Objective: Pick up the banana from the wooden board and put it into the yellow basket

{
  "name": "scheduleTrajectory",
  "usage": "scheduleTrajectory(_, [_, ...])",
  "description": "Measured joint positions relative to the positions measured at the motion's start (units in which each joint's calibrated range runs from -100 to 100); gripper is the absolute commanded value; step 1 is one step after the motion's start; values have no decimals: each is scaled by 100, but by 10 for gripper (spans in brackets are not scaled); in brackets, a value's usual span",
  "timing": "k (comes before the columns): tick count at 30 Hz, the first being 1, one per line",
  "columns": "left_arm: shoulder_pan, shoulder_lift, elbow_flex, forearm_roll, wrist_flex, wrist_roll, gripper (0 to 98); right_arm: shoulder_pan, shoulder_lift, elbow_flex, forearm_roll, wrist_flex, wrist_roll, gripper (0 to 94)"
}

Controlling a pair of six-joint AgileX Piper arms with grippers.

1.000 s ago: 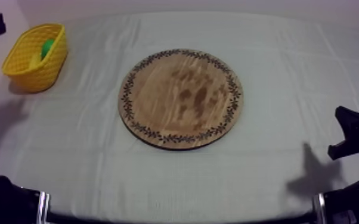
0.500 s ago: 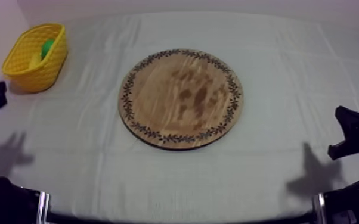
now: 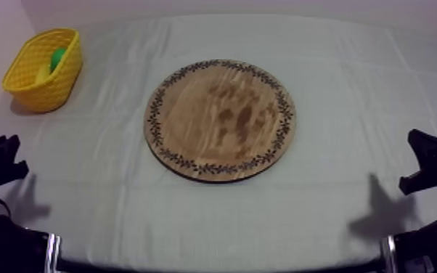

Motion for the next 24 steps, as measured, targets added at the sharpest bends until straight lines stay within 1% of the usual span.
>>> scheduleTrajectory(6, [-10,-283,173,-44,-217,2,253,0,0,0,0,-7,0,3])
scheduleTrajectory(9, [-14,-290,193,-96,-260,31,258,0,0,0,0,1,0,3])
scheduleTrajectory(15, [-6,-301,200,-127,-275,40,241,0,0,0,0,1,0,3])
scheduleTrajectory(18, [-2,-301,242,-155,-378,132,200,0,0,0,0,1,0,3])
scheduleTrajectory(22, [-2,-301,426,-362,-803,432,154,0,0,0,0,1,0,3])
scheduleTrajectory(24, [-2,-301,493,-408,-1023,522,136,0,0,0,0,1,0,3])
